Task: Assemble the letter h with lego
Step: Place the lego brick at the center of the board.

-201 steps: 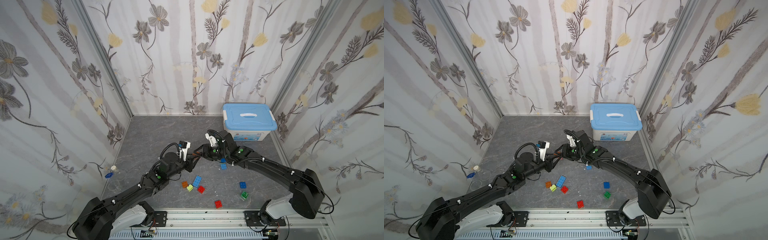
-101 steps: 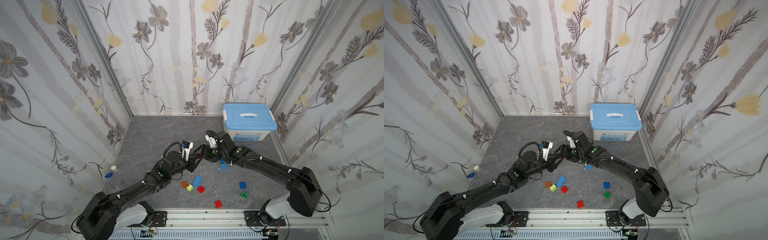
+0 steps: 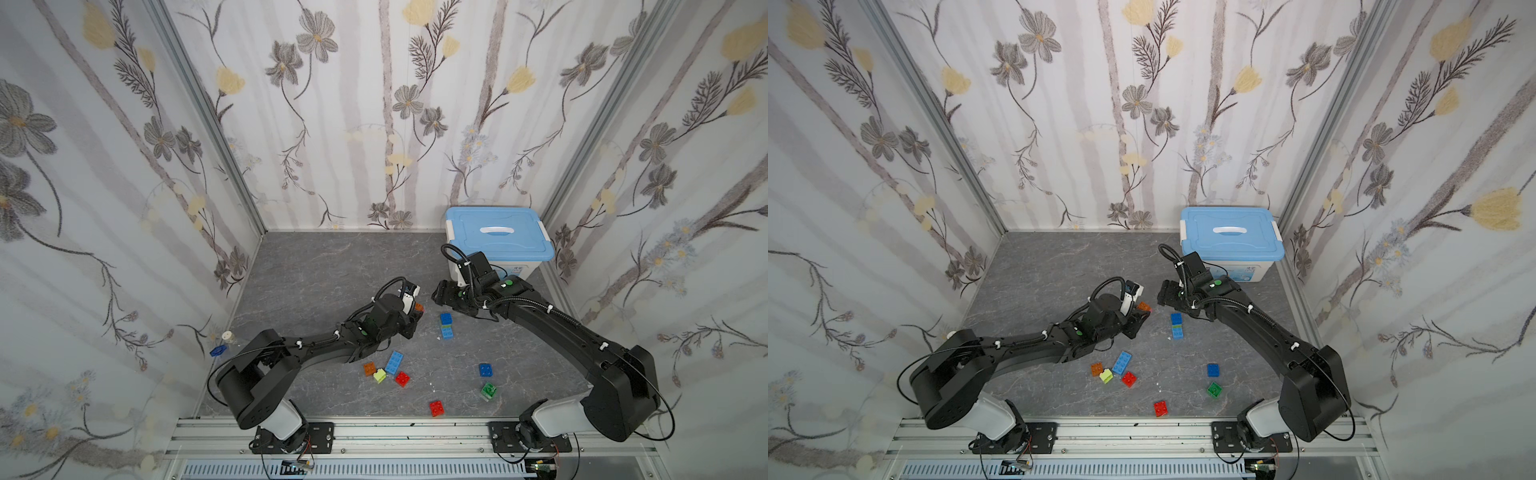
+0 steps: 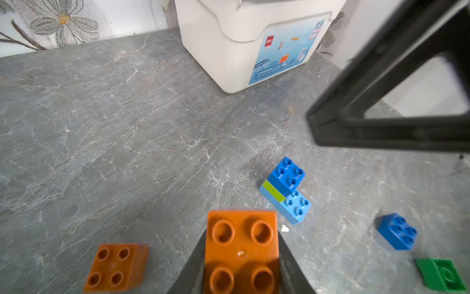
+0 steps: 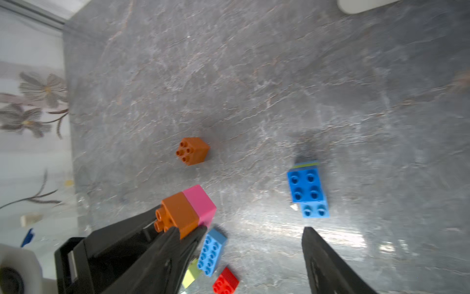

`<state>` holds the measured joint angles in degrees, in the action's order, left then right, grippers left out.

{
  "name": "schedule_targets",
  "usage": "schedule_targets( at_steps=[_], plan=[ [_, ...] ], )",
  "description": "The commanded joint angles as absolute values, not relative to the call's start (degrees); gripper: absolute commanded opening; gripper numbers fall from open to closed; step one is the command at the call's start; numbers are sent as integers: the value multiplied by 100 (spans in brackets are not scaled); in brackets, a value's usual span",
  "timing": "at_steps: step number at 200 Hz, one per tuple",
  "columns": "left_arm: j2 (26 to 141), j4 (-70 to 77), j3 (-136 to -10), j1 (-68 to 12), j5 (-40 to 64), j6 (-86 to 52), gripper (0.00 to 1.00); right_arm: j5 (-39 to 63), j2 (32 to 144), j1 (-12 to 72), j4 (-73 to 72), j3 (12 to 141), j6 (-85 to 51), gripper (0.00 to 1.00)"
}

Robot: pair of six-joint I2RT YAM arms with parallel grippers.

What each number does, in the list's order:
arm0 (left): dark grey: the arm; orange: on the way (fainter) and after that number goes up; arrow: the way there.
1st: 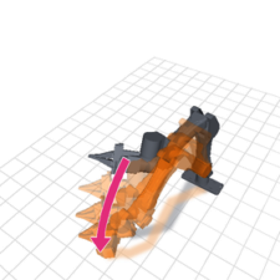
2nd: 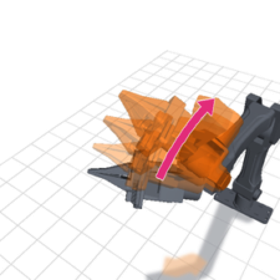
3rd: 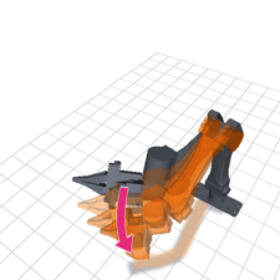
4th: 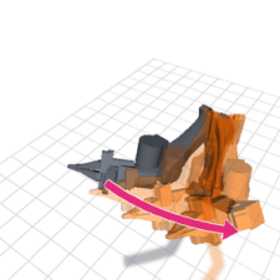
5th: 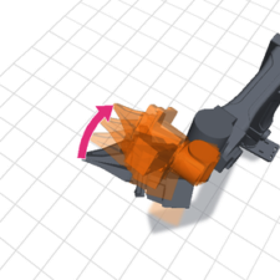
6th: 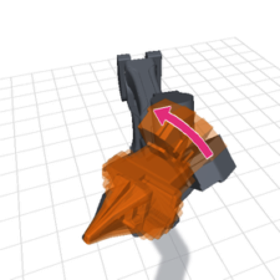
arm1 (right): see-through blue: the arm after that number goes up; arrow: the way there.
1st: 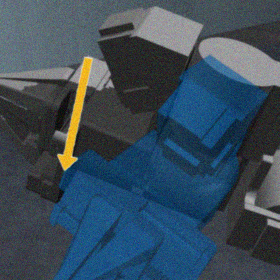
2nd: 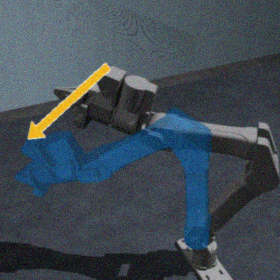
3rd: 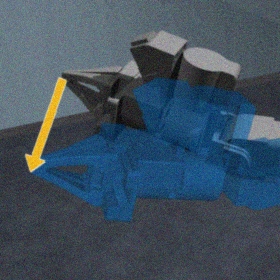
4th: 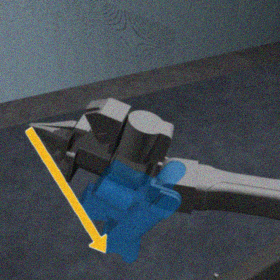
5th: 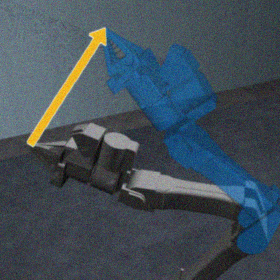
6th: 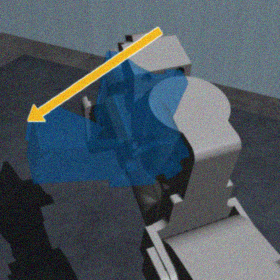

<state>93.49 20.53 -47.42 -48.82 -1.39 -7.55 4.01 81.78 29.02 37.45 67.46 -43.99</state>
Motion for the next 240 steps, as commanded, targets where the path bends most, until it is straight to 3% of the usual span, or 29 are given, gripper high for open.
schedule_targets(
  at_steps=[1,79,93,107,120,240],
  plan=[
    [9939,1699,-5209,-4896,-548,-467,2,63,8033,2602,4274,6632,-4040,77],
    [11169,1004,-6027,-4942,-820,-679,10,533,7850,2065,4317,6269,-3504,77],
    [11146,984,-6025,-4964,-809,-699,18,695,8125,2065,4446,6413,-3306,77],
    [11119,1015,-6015,-4953,-656,-671,43,904,8434,2071,4577,6565,-3116,75],
    [11116,913,-6095,-4962,-616,-625,55,968,8640,2091,4615,6634,-3025,74],
    [8827,-480,-5865,-4814,-1523,-1144,58,396,10206,2844,5137,7769,-2267,73]
  ],
)
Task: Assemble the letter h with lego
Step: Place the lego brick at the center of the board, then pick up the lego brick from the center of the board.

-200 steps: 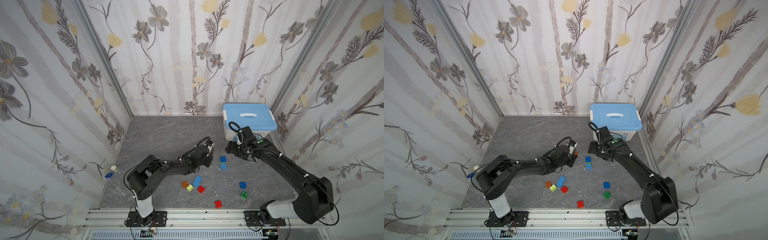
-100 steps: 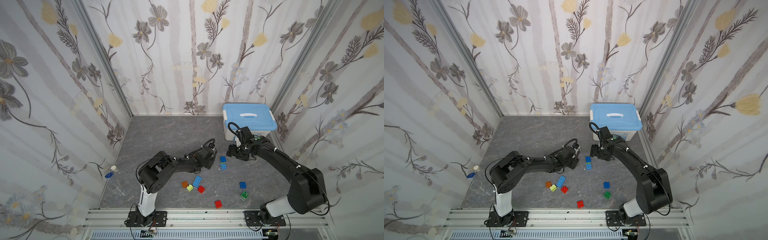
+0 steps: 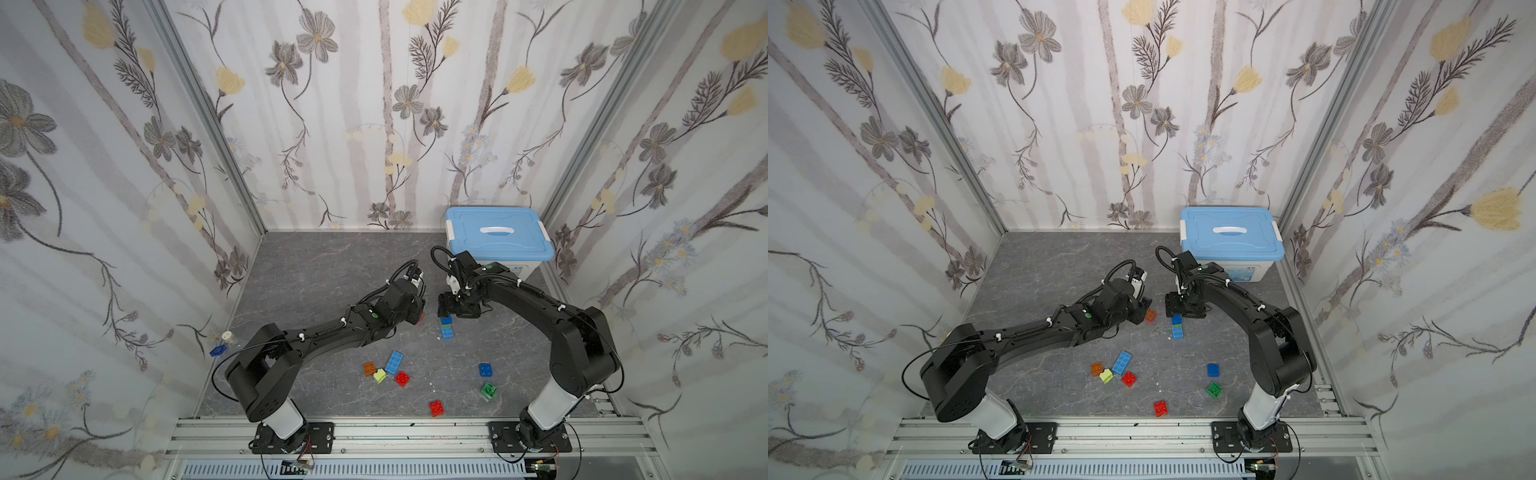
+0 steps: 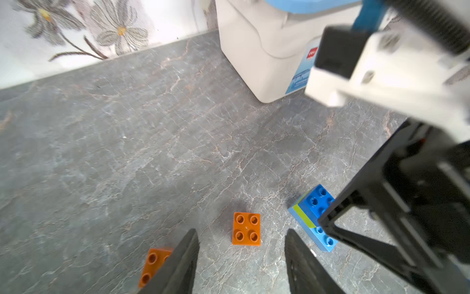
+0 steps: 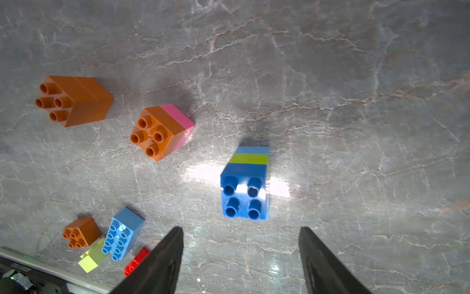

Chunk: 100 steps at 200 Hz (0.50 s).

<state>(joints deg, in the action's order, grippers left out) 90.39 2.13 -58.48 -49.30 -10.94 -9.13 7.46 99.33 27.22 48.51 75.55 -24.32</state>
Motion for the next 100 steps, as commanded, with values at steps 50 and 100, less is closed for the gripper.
schedule_targets(
  at_steps=[50,100],
  plan=[
    [7991,-579,-5178,-4169,-1330,-1602,62,115,10731,2961,5081,7866,-2397,68],
    [7243,108,-4058,-3602,-1411,-2125,62,-7,11038,3015,5012,7860,-2475,50]
  ],
)
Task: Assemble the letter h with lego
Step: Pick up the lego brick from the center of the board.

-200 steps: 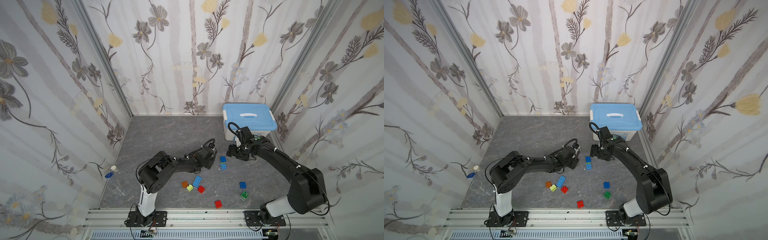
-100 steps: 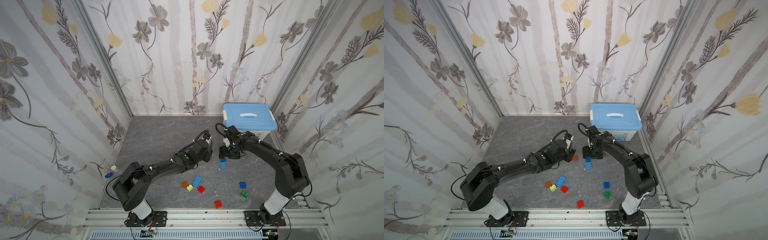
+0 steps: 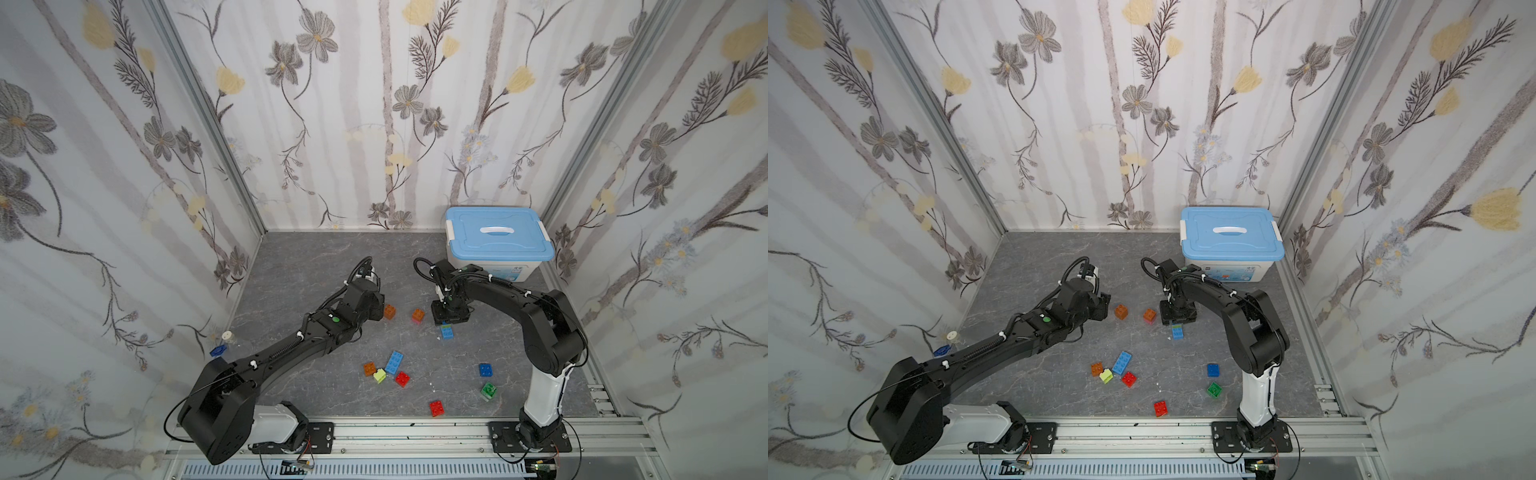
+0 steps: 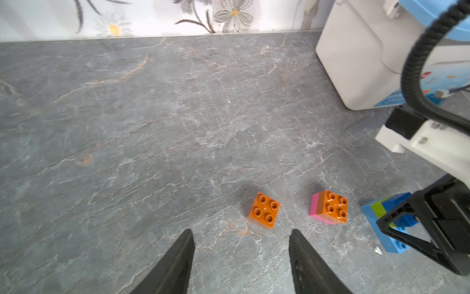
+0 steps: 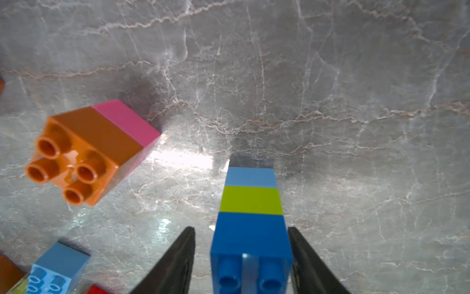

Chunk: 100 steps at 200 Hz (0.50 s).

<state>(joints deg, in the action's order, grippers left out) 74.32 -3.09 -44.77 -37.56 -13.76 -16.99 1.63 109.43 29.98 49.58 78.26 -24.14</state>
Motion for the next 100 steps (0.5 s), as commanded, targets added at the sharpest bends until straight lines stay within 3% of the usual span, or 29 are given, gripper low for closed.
schedule_targets(
  at_steps=[1,59,100],
  plan=[
    [7238,115,-4037,-3594,-1404,-2135,62,-12,11043,3015,5006,7863,-2472,50],
    [6482,823,-2816,-3438,-1970,-1846,62,-153,11029,3058,4968,7809,-2578,34],
    [6297,1125,-2568,-3428,-2312,-1661,64,-95,10702,3091,5377,8259,-2291,32]
  ],
)
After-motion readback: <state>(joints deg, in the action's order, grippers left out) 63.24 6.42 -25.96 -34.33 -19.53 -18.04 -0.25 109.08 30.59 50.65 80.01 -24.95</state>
